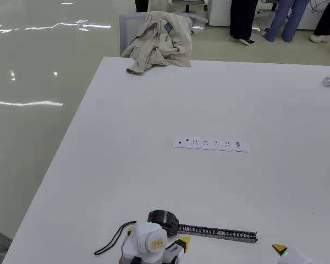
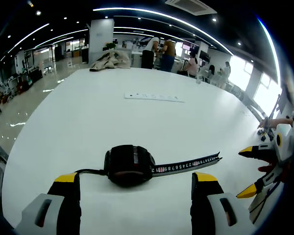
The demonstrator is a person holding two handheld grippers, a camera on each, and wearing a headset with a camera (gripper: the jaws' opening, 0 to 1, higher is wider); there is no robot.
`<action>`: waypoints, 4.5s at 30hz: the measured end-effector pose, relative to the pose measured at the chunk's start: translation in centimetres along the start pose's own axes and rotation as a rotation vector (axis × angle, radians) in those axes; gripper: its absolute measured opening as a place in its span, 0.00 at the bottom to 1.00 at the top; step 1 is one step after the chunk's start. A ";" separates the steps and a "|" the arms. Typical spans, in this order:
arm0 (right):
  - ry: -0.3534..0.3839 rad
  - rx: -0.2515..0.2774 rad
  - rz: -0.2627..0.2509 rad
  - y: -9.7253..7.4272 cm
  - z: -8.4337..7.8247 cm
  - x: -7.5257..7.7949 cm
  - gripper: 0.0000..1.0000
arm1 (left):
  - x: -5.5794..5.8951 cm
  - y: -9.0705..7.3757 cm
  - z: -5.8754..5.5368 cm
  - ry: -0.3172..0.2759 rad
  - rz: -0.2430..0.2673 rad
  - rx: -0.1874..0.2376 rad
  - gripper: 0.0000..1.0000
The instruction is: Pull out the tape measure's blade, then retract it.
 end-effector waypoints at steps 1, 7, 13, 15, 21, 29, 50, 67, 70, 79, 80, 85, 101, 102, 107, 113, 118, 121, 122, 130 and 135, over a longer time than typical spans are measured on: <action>-0.003 -0.001 0.002 0.1 0.0 0.0 0.82 | 0.0 0.1 0.0 0.001 0.002 -0.002 0.91; -0.044 -0.003 0.035 0.5 0.1 0.1 0.82 | -0.2 0.8 -0.3 -0.008 0.011 -0.016 0.91; -0.090 -0.022 0.050 1.0 -0.1 0.6 0.81 | -0.5 1.2 0.1 -0.019 0.022 -0.003 0.90; -0.100 -0.029 0.053 1.2 -0.2 0.9 0.81 | -0.5 1.4 0.2 -0.018 0.023 -0.001 0.90; -0.128 -0.036 0.062 1.8 -0.4 1.5 0.81 | -0.7 1.9 0.0 -0.014 0.037 -0.009 0.88; -0.176 -0.064 0.083 2.4 -0.6 2.3 0.80 | -0.7 2.4 -0.2 -0.018 0.045 -0.019 0.88; -0.288 -0.068 0.166 4.3 0.2 3.2 0.75 | -1.0 3.9 -0.8 -0.025 0.061 -0.042 0.85; -0.395 -0.118 0.217 5.0 -0.2 4.4 0.66 | -1.4 4.4 -1.1 -0.052 0.076 -0.046 0.83; -0.415 -0.125 0.232 5.2 -0.2 4.5 0.64 | -1.4 4.5 -1.0 -0.062 0.074 -0.043 0.83; -0.454 -0.150 0.260 6.1 -0.1 5.5 0.60 | -1.6 5.0 -1.1 -0.075 0.084 -0.050 0.81; -0.462 -0.150 0.264 6.2 0.0 5.5 0.60 | -1.6 5.0 -1.2 -0.077 0.084 -0.053 0.81; -0.475 -0.164 0.284 6.8 -0.1 5.7 0.58 | -1.7 5.1 -1.2 -0.084 0.087 -0.054 0.80; -0.486 -0.187 0.336 7.5 -0.9 6.2 0.50 | -1.8 5.4 -1.1 -0.079 0.079 -0.057 0.73; -0.487 -0.188 0.338 7.5 -0.9 6.3 0.50 | -1.9 5.4 -1.0 -0.076 0.081 -0.056 0.73; -0.498 -0.200 0.345 7.9 -1.0 6.5 0.48 | -2.0 5.6 -1.1 -0.079 0.082 -0.058 0.73; -0.500 -0.211 0.368 8.1 -1.1 6.5 0.45 | -2.2 5.7 -1.1 -0.080 0.083 -0.064 0.72; -0.515 -0.223 0.377 8.1 -1.2 6.6 0.44 | -2.3 5.8 -1.1 -0.080 0.084 -0.067 0.71; -0.523 -0.224 0.378 8.2 -1.3 6.7 0.41 | -2.3 5.8 -1.0 -0.083 0.084 -0.066 0.71; -0.529 -0.223 0.379 8.2 -1.3 6.7 0.41 | -2.3 5.9 -1.0 -0.082 0.085 -0.065 0.71; -0.550 -0.229 0.381 8.2 -1.4 6.9 0.33 | -2.1 6.0 -0.8 -0.091 0.083 -0.066 0.69; -0.562 -0.232 0.379 8.2 -1.4 6.9 0.27 | -1.9 6.2 -1.0 -0.092 0.080 -0.069 0.67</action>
Point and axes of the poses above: the centre of the closed fingertips' face, and the gripper's own axes: y roughly forward along the fingers, x roughly to its right, z roughly out of its top, the point moved 1 cm from there along -y, roughly backward along the fingers, and after that the axes turned 6 degrees about -y, right-handed, at the moved point
